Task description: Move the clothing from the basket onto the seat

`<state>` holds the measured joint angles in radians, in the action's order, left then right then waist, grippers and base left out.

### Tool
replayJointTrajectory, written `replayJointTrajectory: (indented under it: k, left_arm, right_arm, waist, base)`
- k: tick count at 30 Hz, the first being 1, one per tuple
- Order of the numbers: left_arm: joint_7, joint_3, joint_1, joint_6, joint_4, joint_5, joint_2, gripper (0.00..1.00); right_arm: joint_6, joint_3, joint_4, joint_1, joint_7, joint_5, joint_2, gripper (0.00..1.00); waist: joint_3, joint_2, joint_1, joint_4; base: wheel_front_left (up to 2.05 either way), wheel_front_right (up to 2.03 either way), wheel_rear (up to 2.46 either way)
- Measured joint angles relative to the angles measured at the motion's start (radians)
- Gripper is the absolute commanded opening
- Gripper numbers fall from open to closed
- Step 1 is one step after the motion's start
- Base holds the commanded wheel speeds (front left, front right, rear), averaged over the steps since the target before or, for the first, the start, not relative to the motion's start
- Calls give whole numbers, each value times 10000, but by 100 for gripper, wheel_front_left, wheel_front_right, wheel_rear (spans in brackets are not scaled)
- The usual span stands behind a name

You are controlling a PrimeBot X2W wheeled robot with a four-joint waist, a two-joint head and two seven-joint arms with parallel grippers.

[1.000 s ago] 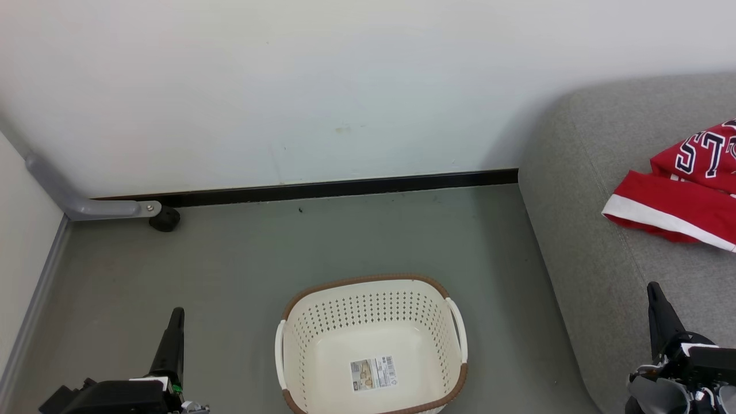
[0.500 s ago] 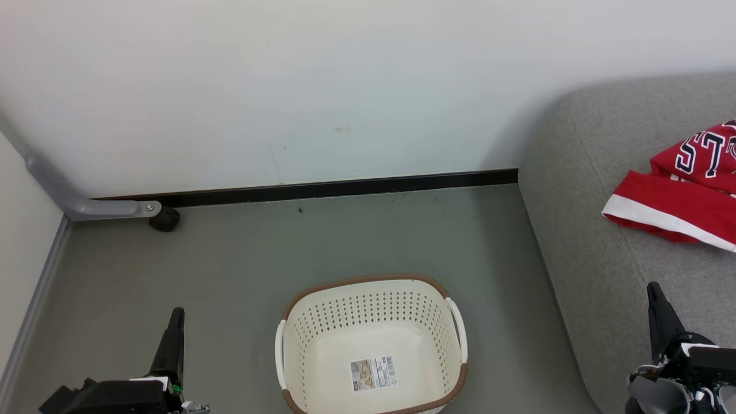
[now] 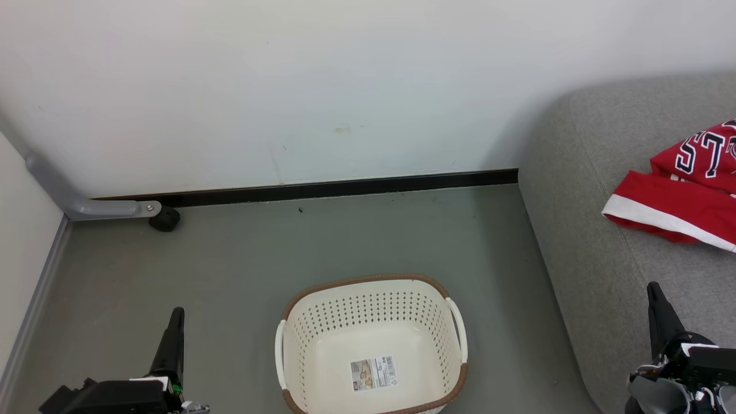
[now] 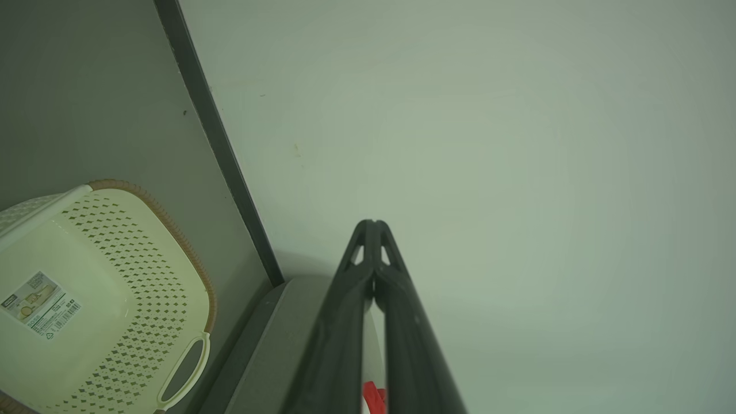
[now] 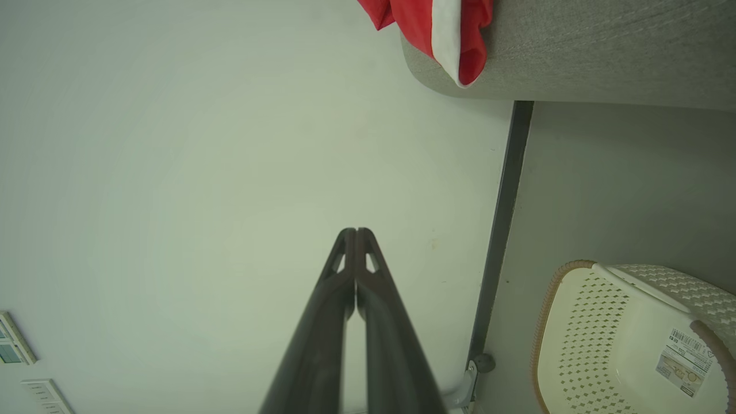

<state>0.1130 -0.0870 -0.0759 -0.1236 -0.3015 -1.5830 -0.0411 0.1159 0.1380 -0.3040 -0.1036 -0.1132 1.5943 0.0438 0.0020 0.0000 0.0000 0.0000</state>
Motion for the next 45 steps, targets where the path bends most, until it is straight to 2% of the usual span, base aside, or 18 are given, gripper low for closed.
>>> replayJointTrajectory:
  k: [45]
  left_arm:
    - [0, 0, 0, 0, 4, 0, 2, 0]
  right_arm:
    - [0, -2, 2, 2, 0, 0, -2, 0]
  waist:
    - [0, 0, 0, 0]
  base:
    - [0, 0, 0]
